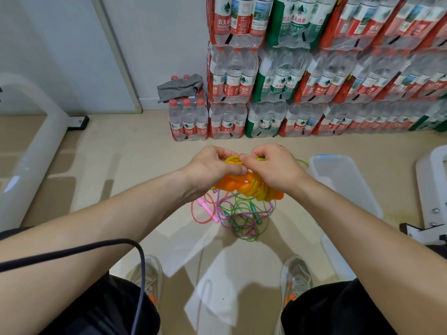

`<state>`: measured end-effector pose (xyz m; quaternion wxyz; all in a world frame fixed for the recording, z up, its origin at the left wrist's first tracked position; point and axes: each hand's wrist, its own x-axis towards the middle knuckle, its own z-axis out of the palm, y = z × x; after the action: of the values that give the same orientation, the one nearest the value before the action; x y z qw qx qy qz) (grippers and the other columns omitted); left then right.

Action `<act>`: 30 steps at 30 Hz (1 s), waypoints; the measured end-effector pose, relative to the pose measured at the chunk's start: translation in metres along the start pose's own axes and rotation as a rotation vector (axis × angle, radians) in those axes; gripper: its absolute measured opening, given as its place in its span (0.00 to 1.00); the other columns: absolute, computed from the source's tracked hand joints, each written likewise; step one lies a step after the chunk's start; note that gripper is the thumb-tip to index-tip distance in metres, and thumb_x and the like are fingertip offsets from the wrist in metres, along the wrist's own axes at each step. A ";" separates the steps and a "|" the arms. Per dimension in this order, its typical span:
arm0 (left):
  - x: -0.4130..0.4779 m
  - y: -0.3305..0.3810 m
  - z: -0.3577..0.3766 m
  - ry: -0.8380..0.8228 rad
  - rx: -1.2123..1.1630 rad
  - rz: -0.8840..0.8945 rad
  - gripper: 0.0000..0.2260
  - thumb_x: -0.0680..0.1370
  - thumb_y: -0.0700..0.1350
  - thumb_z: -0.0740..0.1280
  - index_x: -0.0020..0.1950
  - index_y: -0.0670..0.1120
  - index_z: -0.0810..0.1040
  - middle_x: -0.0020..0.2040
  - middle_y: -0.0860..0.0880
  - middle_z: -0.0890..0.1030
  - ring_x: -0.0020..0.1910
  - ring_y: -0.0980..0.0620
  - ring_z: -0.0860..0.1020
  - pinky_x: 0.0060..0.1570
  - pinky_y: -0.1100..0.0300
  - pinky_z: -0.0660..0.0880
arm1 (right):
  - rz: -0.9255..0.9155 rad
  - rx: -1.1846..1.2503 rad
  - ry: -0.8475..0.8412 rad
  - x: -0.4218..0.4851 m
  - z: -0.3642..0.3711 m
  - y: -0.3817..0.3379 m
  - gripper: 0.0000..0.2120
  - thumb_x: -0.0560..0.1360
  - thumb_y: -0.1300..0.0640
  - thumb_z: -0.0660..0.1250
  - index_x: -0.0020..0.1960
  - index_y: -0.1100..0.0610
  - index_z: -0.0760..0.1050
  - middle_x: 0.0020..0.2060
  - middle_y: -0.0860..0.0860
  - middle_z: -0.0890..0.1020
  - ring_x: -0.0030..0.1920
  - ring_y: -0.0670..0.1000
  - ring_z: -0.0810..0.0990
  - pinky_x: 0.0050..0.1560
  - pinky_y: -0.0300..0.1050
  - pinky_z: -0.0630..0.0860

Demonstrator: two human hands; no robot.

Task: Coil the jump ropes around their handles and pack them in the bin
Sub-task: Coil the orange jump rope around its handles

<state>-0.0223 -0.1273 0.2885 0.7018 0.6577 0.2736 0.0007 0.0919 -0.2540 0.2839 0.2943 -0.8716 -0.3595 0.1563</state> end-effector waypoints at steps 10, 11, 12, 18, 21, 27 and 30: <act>0.007 0.001 -0.006 -0.033 -0.240 -0.045 0.11 0.81 0.37 0.61 0.52 0.37 0.83 0.49 0.41 0.85 0.47 0.45 0.84 0.52 0.47 0.81 | 0.105 0.047 0.024 -0.006 0.001 -0.003 0.17 0.80 0.39 0.63 0.53 0.54 0.71 0.40 0.44 0.71 0.47 0.51 0.74 0.46 0.50 0.71; 0.005 0.000 -0.005 -0.061 -0.231 -0.032 0.11 0.81 0.36 0.61 0.53 0.38 0.83 0.50 0.41 0.85 0.47 0.46 0.84 0.50 0.49 0.82 | 0.108 0.078 0.022 -0.005 -0.001 -0.001 0.15 0.79 0.40 0.64 0.52 0.52 0.69 0.41 0.44 0.72 0.46 0.51 0.74 0.43 0.49 0.69; 0.003 -0.001 -0.004 -0.073 -0.224 -0.018 0.11 0.81 0.37 0.61 0.53 0.39 0.83 0.50 0.42 0.86 0.47 0.48 0.84 0.48 0.51 0.82 | 0.104 0.106 0.019 -0.004 -0.003 0.001 0.14 0.79 0.41 0.65 0.50 0.51 0.68 0.41 0.44 0.73 0.45 0.51 0.74 0.40 0.48 0.68; -0.002 0.000 -0.002 0.077 -0.200 0.131 0.05 0.80 0.43 0.68 0.54 0.46 0.81 0.46 0.46 0.83 0.39 0.50 0.83 0.36 0.55 0.80 | 0.140 0.426 0.036 -0.004 0.002 -0.004 0.14 0.81 0.45 0.65 0.42 0.51 0.68 0.37 0.47 0.75 0.40 0.48 0.73 0.43 0.48 0.70; -0.003 -0.002 0.003 0.156 -0.161 0.180 0.12 0.75 0.52 0.72 0.52 0.46 0.80 0.42 0.50 0.82 0.40 0.50 0.82 0.43 0.51 0.80 | 0.177 0.483 0.032 -0.006 0.003 -0.009 0.15 0.83 0.46 0.60 0.40 0.50 0.67 0.35 0.47 0.73 0.39 0.48 0.72 0.46 0.50 0.70; -0.003 -0.008 0.016 0.240 -0.124 0.177 0.15 0.81 0.58 0.64 0.50 0.47 0.79 0.42 0.49 0.81 0.45 0.49 0.81 0.52 0.50 0.80 | 0.235 0.554 -0.010 -0.010 0.012 -0.020 0.15 0.85 0.45 0.55 0.45 0.52 0.69 0.42 0.49 0.75 0.45 0.49 0.73 0.52 0.49 0.71; -0.003 -0.004 0.017 0.245 -0.094 0.167 0.16 0.82 0.58 0.61 0.51 0.47 0.79 0.46 0.48 0.81 0.47 0.51 0.80 0.51 0.55 0.77 | 0.280 0.620 -0.037 -0.009 0.012 -0.022 0.19 0.84 0.38 0.52 0.45 0.50 0.70 0.45 0.47 0.76 0.48 0.49 0.74 0.58 0.50 0.70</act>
<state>-0.0197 -0.1441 0.2857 0.6906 0.6397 0.3012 0.1520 0.0681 -0.2432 0.2886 0.5142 -0.7787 -0.1769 0.3128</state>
